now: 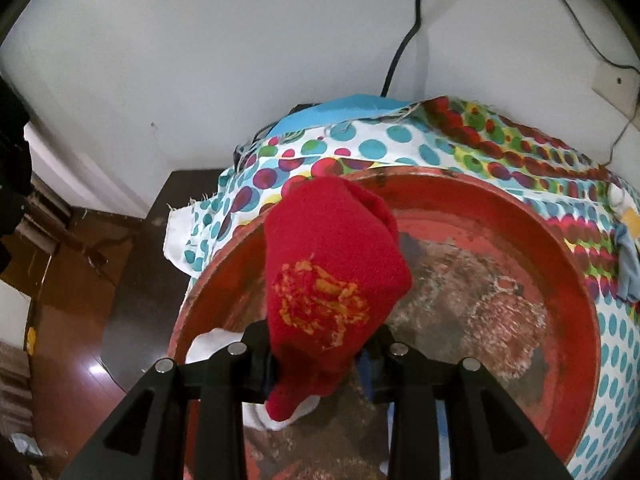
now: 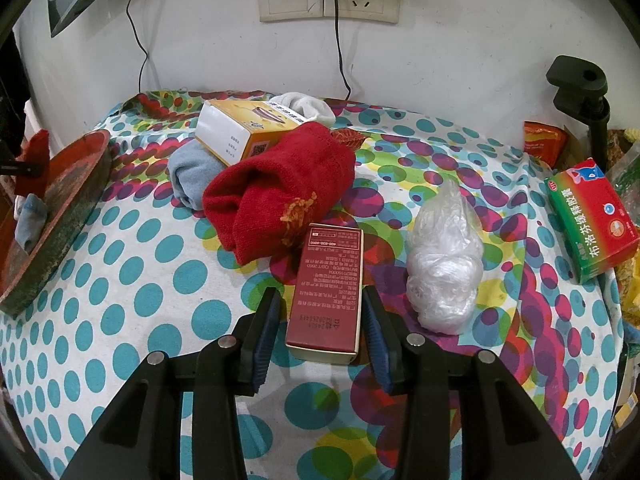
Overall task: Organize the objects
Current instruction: 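Lower the red sock onto the tray and open the left tool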
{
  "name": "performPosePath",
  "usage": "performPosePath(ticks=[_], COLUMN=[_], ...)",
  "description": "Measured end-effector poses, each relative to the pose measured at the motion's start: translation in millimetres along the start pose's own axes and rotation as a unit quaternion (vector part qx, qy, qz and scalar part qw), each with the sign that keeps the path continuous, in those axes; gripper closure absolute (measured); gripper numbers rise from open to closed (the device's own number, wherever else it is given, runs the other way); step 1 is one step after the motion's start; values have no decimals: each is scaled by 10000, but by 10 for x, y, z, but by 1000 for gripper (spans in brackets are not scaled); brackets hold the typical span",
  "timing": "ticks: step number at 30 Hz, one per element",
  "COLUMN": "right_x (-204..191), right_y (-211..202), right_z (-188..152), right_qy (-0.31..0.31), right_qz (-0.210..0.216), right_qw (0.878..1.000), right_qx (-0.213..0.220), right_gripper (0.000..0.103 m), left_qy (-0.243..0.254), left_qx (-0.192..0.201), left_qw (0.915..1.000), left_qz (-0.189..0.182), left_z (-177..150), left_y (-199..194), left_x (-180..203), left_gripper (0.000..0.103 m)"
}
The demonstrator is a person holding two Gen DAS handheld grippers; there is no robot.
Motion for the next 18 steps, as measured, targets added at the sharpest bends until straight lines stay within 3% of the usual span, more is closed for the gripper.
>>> performPosePath(ticks=[4,9,13,18], right_x=[1,-6,-12,-17], right_y=[1,5,10,13], right_z=[1,0,-13,-12], right_qy=[-8,-11,-45,-56], right_qz=[-10,-7,-31,-30], right_qw=[10000,10000,10000,10000], right_qx=[-4,-6,-16,-22], right_gripper=[62,61,61,60], left_qy=[97,79,272,170], left_qx=[13,58,251,316], left_qw=[9999,9997,9980,9986], left_qz=[111,211,507,380], left_z=[-5,-47,-58,-141], left_y=[86,119,75,-75], left_x=[10,-15,-63,-151], left_gripper=[68,52,43,41])
Point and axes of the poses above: each gripper's, at about its wrist camera, not at the fingertips, and y roughly the way its jaws point, x to its right, z to its top, the point moved 8 cm from there along y, roughly the way its jaws point, and after that the axes turned 10 degrees about z, right-handed, at the moved point
